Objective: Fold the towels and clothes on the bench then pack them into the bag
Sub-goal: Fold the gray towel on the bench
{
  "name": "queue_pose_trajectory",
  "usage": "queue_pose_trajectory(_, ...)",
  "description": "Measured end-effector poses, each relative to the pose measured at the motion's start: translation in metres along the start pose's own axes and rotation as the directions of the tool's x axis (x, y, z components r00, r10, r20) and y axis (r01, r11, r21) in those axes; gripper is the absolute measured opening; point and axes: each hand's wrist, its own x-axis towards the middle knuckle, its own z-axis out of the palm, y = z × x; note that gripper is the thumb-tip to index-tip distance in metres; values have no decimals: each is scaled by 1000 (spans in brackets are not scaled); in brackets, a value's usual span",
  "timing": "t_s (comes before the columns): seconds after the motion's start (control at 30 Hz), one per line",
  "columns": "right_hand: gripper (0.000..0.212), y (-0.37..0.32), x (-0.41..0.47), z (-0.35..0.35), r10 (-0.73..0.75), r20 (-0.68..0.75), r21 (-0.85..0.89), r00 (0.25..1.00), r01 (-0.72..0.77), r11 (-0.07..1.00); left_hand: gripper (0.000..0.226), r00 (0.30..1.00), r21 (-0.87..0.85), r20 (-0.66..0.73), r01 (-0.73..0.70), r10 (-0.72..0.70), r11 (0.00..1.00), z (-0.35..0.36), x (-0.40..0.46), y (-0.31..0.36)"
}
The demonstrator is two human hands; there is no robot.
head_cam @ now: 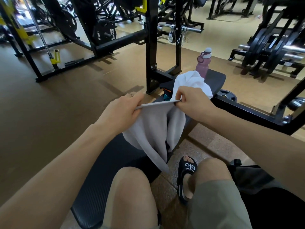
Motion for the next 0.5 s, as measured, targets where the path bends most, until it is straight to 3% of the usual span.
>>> queue_pose_trajectory(0.07,4,0,-1,-1,33,-12,22,999,-33,999,19,999,-56,-31,-9,8,998,-4,0,-1)
queue_pose_trajectory(0.17,14,-6,-2,1,13,24,-11,1000,-13,1000,15,1000,-67,30,-3,5,998,-3,1,3)
queue_pose_trajectory(0.3,23,-17,-1,0,131,28,173,991,-134,976,10,998,15,69,1,-3,1000,5,-1,8)
queue_pose_trajectory(0.5,28,-41,3,-5,189,7,354,982,-179,918,17,999,-78,2,-53,54,996,32,-11,39)
